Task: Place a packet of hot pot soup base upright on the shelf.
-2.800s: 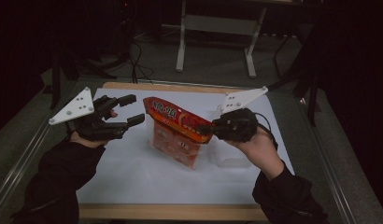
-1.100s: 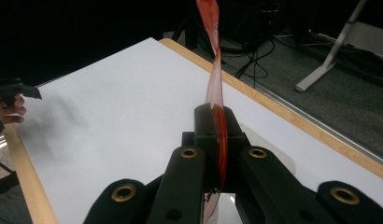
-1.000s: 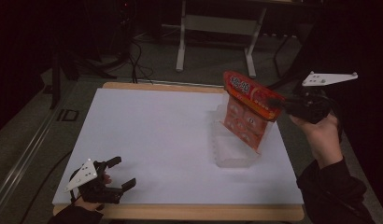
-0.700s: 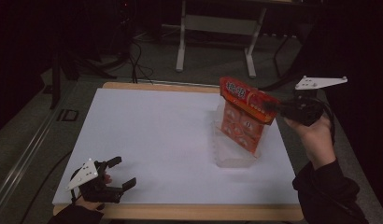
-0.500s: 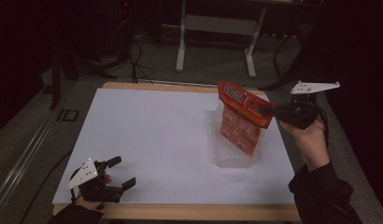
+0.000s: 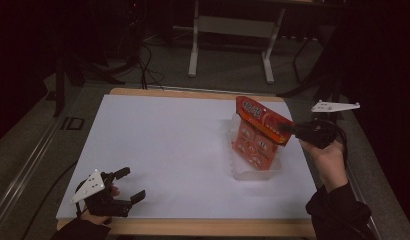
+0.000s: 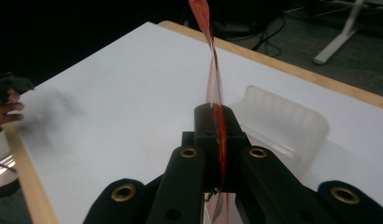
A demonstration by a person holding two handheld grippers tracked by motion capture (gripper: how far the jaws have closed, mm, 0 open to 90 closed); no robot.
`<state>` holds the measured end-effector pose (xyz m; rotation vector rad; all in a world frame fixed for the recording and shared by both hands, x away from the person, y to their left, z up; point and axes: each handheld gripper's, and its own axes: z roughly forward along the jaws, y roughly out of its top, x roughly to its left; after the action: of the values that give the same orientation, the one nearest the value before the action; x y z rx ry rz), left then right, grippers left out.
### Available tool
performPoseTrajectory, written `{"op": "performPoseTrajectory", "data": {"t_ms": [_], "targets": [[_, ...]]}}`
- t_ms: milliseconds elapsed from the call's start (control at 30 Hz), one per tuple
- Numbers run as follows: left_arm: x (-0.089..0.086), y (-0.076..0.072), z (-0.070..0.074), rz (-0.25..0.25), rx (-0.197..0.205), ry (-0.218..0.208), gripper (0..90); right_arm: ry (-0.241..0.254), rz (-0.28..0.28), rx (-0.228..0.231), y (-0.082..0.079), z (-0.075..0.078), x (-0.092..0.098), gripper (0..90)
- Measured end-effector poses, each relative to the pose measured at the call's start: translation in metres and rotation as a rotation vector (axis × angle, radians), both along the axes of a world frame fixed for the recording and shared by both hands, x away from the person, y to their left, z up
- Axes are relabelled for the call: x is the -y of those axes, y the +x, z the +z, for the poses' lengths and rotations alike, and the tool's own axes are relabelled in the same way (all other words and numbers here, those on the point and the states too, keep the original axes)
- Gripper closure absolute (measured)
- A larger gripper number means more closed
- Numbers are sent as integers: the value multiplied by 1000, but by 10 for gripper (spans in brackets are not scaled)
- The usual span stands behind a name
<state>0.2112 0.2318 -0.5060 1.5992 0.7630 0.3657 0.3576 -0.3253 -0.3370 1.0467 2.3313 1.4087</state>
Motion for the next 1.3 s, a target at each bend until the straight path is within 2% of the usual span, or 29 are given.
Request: {"op": "performPoseTrajectory", "data": {"t_ms": [200, 367, 467, 700, 833, 1033, 1233, 1300], "targets": [[2, 1, -1, -14, -9, -1, 30, -32, -66, 28, -1, -7, 11, 900], [3, 2, -2, -16, -11, -6, 30, -44, -113, 18, 1, -14, 22, 900], [3, 3, -4, -20, -22, -10, 31, -30, -139, 11, 2, -19, 28, 900], [4, 4, -6, -29, -22, -3, 30, -28, -152, -1, 5, -21, 34, 883], [4, 3, -6, -31, -22, -8, 31, -30, -165, 10, 6, -20, 34, 831], [4, 4, -6, -39, -22, -17, 31, -30, -179, 48, 5, -12, 33, 670], [5, 4, -6, -42, -20, -9, 31, -42, -204, 118, 2, 6, 30, 518], [5, 4, -6, -43, -20, -9, 31, -32, -213, 144, 0, 12, 30, 483]]}}
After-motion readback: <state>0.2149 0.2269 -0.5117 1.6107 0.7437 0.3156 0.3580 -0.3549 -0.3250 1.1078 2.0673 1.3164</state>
